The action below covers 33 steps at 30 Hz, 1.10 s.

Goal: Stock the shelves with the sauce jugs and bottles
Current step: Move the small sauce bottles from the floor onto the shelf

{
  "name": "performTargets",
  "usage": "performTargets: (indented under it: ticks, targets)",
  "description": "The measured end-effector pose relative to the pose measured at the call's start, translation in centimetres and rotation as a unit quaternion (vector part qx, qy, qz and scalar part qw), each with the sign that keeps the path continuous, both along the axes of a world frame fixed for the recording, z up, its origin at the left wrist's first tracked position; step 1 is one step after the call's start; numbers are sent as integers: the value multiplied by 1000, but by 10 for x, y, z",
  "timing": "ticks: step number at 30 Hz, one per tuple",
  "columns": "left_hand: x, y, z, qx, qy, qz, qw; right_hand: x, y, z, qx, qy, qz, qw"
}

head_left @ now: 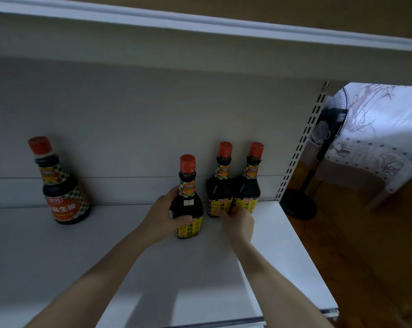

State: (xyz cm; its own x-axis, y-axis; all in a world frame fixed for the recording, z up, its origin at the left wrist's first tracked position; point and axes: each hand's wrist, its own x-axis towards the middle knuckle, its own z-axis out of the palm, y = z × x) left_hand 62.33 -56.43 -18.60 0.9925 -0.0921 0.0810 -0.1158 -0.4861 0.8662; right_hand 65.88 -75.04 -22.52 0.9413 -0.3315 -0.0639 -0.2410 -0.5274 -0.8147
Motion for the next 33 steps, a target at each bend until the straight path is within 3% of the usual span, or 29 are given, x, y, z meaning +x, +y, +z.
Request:
performTargets:
  ticks: [6,15,24,33]
  targets:
    - [7,-7,7,7,-15,9,1000,-3,-8,4,-5,-9,24,1000]
    - [29,-17,10,-1,-5,76,997,-13,-58,2,84,-37,16,996]
    - [37,-21,14,10,10,75,997,2,-53,-1,51,-44,59,996]
    - [34,-18,15,-16,16,69,997,9,-43,-6,18,-58,28,998]
